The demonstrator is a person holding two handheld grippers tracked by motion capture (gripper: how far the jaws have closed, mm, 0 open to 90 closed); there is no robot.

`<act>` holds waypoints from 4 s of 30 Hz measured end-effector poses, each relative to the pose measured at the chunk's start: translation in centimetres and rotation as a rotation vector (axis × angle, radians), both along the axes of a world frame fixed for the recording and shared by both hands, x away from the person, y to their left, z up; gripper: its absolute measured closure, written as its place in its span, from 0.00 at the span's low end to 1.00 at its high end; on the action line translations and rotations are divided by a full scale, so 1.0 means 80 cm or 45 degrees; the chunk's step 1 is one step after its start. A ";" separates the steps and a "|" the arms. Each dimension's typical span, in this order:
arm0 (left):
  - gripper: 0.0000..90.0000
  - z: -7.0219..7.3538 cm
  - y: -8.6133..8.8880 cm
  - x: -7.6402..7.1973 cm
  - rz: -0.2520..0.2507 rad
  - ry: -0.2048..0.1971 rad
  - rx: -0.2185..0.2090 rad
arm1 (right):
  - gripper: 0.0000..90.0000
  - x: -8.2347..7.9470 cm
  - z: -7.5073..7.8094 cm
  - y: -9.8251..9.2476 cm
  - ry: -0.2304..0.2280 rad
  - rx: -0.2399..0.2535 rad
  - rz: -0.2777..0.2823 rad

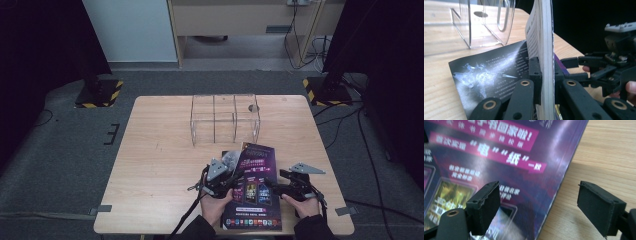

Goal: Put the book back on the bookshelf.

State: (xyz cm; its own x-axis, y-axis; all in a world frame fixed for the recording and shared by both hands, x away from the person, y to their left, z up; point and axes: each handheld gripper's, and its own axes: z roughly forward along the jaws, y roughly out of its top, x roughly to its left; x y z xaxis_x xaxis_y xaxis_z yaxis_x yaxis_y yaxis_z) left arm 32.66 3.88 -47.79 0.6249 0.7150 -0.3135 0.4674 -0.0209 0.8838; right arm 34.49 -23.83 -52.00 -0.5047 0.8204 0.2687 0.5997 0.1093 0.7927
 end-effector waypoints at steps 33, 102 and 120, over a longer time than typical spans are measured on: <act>0.93 0.012 0.013 0.000 0.013 -0.042 -0.084 | 0.48 0.000 0.009 0.001 0.137 0.389 0.181; 0.44 0.000 0.086 0.022 0.151 -0.001 0.058 | 0.94 -0.013 0.064 0.017 0.086 0.519 0.245; 0.35 -0.012 0.175 0.001 0.286 0.051 0.232 | 0.94 -0.004 0.117 0.022 -0.071 0.529 0.184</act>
